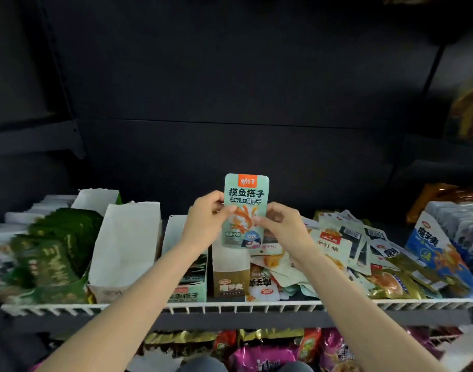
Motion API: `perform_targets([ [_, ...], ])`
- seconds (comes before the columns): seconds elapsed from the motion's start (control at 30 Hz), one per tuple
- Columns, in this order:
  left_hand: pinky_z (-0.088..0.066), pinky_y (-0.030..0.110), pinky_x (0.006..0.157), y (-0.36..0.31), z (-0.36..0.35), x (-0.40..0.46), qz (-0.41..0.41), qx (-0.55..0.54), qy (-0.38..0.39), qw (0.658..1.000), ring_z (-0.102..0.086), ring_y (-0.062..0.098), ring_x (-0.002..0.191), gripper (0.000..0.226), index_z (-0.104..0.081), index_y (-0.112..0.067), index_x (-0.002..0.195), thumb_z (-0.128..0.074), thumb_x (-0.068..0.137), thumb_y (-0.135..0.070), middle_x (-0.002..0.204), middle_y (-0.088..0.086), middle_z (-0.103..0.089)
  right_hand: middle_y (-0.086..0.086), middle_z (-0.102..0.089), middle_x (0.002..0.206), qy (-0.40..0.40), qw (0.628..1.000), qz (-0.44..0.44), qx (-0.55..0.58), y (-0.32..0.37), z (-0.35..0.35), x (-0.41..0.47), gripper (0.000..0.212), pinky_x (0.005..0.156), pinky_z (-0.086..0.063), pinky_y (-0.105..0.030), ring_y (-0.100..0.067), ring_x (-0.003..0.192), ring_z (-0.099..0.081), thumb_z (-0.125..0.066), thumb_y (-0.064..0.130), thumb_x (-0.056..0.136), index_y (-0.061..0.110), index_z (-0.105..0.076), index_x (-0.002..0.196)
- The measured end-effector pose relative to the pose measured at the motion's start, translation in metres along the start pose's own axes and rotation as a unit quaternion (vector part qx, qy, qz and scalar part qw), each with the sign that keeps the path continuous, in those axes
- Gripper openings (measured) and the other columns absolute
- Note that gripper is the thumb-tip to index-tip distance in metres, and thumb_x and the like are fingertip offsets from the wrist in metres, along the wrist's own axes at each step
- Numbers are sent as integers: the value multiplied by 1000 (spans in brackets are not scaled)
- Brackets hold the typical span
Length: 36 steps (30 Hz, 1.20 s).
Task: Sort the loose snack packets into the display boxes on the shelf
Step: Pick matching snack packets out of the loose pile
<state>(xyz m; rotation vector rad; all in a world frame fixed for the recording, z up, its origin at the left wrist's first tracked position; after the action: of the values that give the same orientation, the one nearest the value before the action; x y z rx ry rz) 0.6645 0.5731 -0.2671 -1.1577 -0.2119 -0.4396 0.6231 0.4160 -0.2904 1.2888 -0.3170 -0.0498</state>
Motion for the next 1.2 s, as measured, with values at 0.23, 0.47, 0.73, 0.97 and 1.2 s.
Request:
perform_targets([
  [0.23, -53, 20, 76, 10, 90, -22, -42, -13, -45, 998, -65, 3, 90, 5, -63, -15, 94, -60, 90, -14, 96, -4, -70, -6, -72, 93, 25, 998, 66, -4, 41, -75, -1, 7, 74, -58, -26, -15, 85, -68, -65, 6, 86, 10, -69, 88],
  [0.47, -50, 19, 82, 44, 113, -33, -26, 41, -50, 998, -62, 2, 88, 7, -64, -19, 92, -65, 86, -15, 90, -11, -66, 0, -72, 90, 5, 980, 88, -180, 27, -105, -3, 10, 73, -53, -29, -14, 81, -64, -66, 15, 86, 11, -72, 94],
  [0.73, -51, 23, 81, 57, 95, -45, -50, 217, 39, 974, -61, 5, 80, 10, -69, -18, 94, -63, 88, -13, 88, -7, -67, 4, -68, 96, 47, 951, 131, -276, 21, -119, -14, 14, 80, -48, -23, -9, 89, -58, -62, 16, 89, 17, -68, 101],
  [0.97, -40, 35, 98, 32, 74, -53, -69, 338, 78, 935, -52, 11, 111, 26, -64, -25, 114, -53, 91, -29, 116, -9, -64, 6, -68, 98, 115, 948, 127, -269, 15, -114, -22, 16, 71, -39, -3, -2, 89, -58, -58, 16, 91, 17, -69, 104],
  [1.2, -46, 25, 90, -23, -7, -49, -135, 255, 89, 953, -54, 9, 105, 23, -61, -20, 114, -48, 95, -25, 114, -5, -61, 8, -67, 99, -12, 970, 74, -230, -7, -19, -20, 18, 71, -42, -9, -4, 89, -60, -55, 17, 93, 19, -68, 105],
])
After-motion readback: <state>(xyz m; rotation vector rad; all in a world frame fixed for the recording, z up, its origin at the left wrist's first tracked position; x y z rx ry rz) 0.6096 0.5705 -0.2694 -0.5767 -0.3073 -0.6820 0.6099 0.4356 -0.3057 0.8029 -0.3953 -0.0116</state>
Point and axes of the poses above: each hand's wrist, its own x-axis towards the middle knuckle, its own z-axis out of the back of the hand, y = z × x, the point moved 9 cm from there along x, towards the middle knuckle
